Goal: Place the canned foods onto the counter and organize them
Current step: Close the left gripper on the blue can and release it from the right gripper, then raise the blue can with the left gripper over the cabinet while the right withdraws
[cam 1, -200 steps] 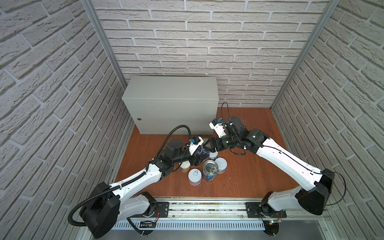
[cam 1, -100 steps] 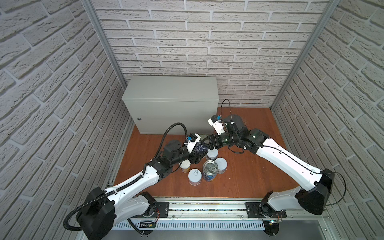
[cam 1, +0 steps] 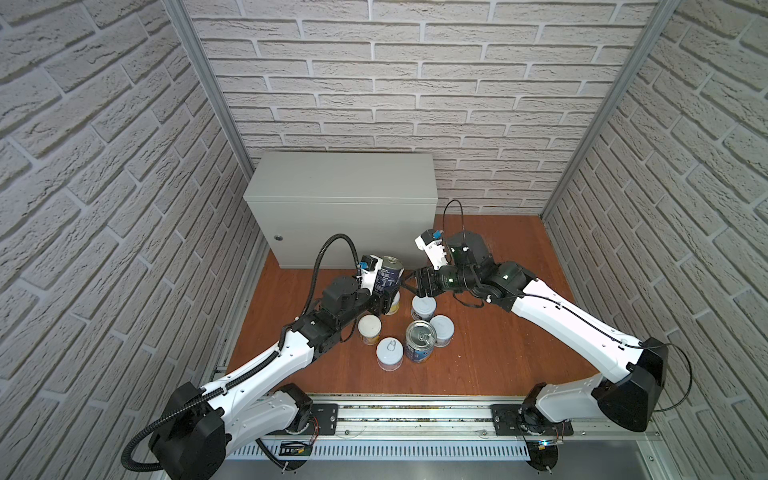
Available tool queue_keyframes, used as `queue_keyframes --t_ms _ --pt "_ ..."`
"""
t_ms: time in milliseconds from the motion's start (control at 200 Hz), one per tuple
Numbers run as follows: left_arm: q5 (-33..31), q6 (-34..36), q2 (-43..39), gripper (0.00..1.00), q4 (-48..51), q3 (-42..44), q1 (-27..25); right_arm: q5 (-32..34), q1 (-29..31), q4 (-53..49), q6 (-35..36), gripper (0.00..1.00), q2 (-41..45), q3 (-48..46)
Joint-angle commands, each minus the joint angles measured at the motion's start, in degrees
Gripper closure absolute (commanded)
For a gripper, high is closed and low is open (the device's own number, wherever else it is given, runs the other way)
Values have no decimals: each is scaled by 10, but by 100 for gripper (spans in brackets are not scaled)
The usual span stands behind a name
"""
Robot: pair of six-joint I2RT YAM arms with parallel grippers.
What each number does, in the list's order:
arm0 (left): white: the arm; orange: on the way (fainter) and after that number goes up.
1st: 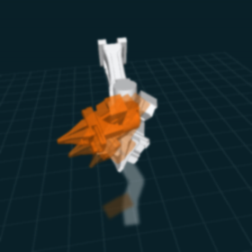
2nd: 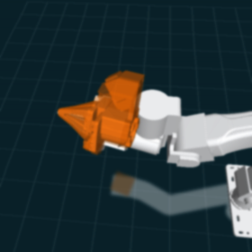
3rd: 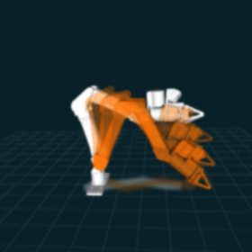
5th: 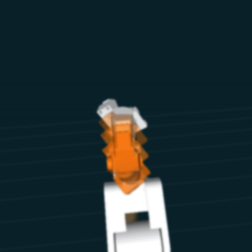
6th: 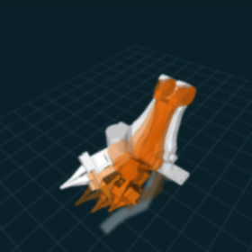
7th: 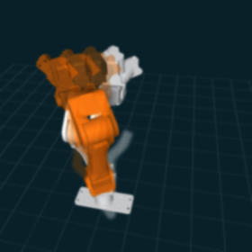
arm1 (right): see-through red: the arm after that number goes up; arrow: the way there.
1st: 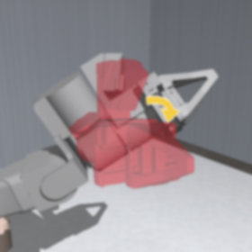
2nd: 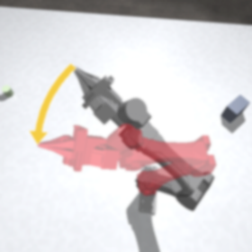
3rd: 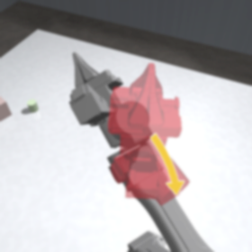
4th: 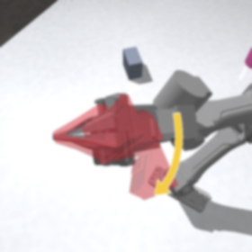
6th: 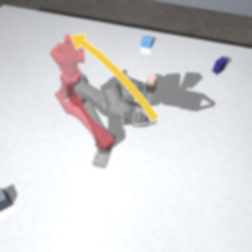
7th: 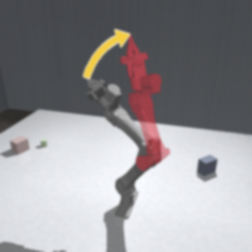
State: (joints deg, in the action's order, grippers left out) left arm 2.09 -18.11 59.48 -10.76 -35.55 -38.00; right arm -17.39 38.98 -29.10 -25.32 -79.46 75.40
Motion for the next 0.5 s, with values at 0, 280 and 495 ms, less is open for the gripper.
queue_keyframes --t_ms 0,280,495 --pt "-27 -12 -30 61 -86 -21 3 6 -2 39 -5 31 30 -15" --pt "-23 -14 -28 60 -73 -41 18 24 -3 146 -15 25 106 -99" --pt "-4 7 -9 60 -59 -80 27 46 -3 254 -27 15 170 -192"
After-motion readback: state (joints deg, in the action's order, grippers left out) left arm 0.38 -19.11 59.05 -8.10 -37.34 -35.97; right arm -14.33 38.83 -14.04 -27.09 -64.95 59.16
